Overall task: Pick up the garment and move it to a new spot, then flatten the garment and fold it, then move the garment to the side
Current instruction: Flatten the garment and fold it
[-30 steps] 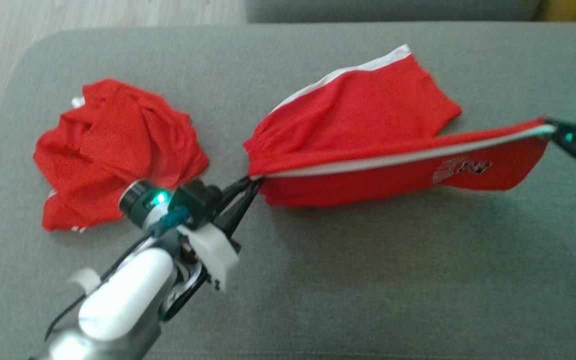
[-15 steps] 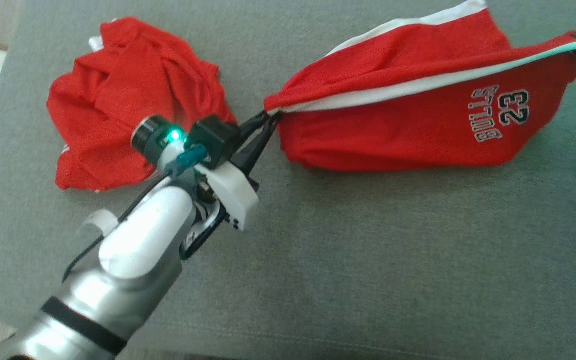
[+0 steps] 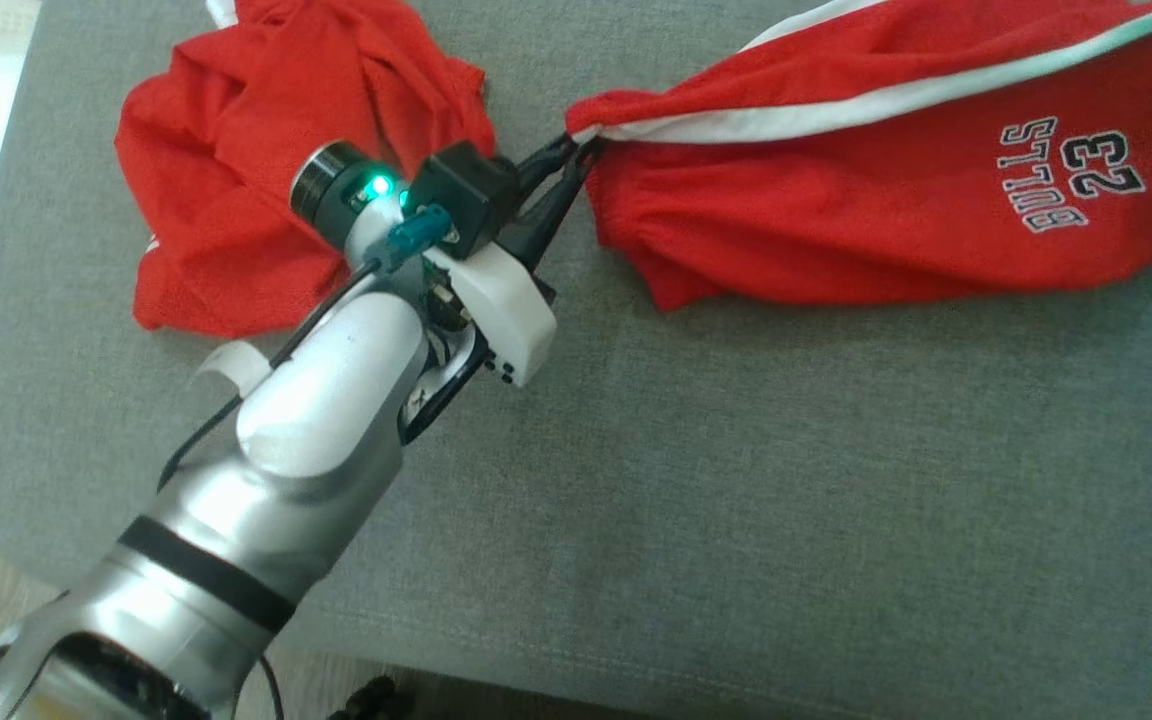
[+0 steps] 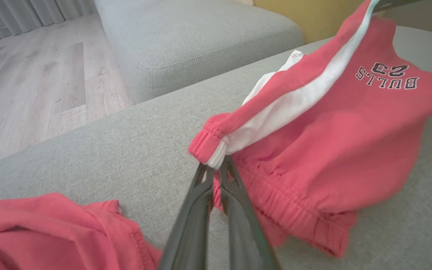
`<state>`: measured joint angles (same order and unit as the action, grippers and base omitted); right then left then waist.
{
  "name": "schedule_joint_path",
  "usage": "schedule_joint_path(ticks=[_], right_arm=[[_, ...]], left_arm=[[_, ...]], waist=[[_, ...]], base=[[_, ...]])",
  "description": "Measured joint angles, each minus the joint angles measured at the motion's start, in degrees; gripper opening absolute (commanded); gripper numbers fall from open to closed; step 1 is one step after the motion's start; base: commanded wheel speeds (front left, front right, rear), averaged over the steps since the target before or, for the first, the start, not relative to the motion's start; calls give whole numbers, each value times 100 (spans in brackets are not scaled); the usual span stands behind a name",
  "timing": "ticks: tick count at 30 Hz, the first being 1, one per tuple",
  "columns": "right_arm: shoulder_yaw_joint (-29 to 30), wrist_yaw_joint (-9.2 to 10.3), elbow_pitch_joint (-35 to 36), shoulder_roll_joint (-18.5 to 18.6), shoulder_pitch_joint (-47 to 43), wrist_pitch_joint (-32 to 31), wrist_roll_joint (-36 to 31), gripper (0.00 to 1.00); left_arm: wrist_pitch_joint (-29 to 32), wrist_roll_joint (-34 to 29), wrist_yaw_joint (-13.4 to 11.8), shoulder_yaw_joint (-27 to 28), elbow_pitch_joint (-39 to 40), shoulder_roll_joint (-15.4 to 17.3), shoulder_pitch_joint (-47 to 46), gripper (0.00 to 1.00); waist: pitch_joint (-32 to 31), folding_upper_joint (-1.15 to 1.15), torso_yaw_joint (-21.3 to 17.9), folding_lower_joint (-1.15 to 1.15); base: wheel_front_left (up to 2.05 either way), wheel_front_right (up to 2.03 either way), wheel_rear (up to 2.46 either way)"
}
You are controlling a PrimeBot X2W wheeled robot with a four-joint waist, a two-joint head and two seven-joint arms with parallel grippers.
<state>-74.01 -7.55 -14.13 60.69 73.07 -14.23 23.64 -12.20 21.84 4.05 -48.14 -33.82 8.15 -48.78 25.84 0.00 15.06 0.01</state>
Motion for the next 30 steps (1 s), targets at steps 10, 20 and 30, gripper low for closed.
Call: schedule_joint_path(ticks=[10,20,30], right_arm=[[0,0,-349,-79,312,-43,54,0],[0,0,-617,-200,512,-32,64,0],[2,0,-1127,-406,645,236,51,100]], left_arm=[[-120,0,10,3,-352,-190,-324,0],[-204,-10,101,-21,-577,-324,-569,0],[-229,-58,101,-98,-758,-419,-603,100]], waist=[[284,0,112,0],[490,0,163,0],[527,0,244,-1]], base=[[0,0,0],[0,0,0],[0,0,0]])
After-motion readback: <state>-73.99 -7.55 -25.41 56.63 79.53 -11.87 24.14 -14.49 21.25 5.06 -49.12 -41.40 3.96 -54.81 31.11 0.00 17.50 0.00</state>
